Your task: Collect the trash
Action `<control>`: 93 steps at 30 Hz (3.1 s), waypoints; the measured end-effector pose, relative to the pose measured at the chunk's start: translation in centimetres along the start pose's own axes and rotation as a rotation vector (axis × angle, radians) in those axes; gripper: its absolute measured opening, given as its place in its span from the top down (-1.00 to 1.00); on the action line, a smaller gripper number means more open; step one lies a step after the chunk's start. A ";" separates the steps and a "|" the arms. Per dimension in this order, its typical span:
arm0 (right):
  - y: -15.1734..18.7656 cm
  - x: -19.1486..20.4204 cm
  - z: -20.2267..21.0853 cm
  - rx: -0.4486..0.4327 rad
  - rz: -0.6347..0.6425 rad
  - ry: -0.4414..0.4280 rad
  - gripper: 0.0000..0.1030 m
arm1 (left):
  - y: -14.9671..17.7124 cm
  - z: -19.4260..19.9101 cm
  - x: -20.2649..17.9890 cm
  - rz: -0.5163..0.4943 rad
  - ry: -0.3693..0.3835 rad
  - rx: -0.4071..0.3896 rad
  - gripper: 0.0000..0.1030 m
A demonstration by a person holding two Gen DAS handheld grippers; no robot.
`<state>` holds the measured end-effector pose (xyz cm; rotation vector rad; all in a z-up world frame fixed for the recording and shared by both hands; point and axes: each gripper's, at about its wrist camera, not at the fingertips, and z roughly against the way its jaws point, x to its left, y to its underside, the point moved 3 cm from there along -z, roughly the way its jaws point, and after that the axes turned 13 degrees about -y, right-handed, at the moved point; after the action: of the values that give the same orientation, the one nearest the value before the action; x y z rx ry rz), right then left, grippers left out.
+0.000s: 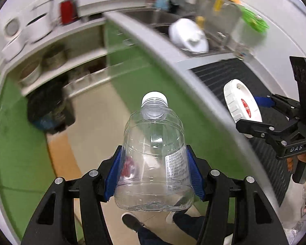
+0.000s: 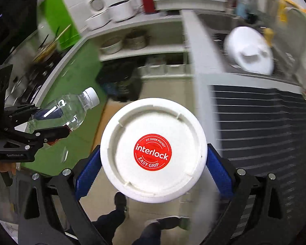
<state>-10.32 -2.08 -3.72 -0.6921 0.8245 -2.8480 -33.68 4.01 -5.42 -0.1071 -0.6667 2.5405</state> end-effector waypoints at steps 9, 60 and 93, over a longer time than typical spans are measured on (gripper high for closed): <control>-1.0 4.9 -11.0 0.097 0.000 -0.005 -0.84 | 3.4 -5.7 8.1 0.051 0.010 0.056 -0.12; 9.6 -2.7 -48.1 0.292 0.104 -0.038 -0.94 | 19.8 -35.4 19.3 0.344 -0.081 0.135 -0.89; 5.8 -6.0 5.5 -0.050 -0.279 0.219 -0.95 | -3.6 -2.3 -3.9 -0.043 0.121 -0.044 -0.89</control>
<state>-2.66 -8.36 -5.08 -0.5448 0.8943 -3.2096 -28.20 5.73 -5.89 -0.2560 -0.6699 2.4563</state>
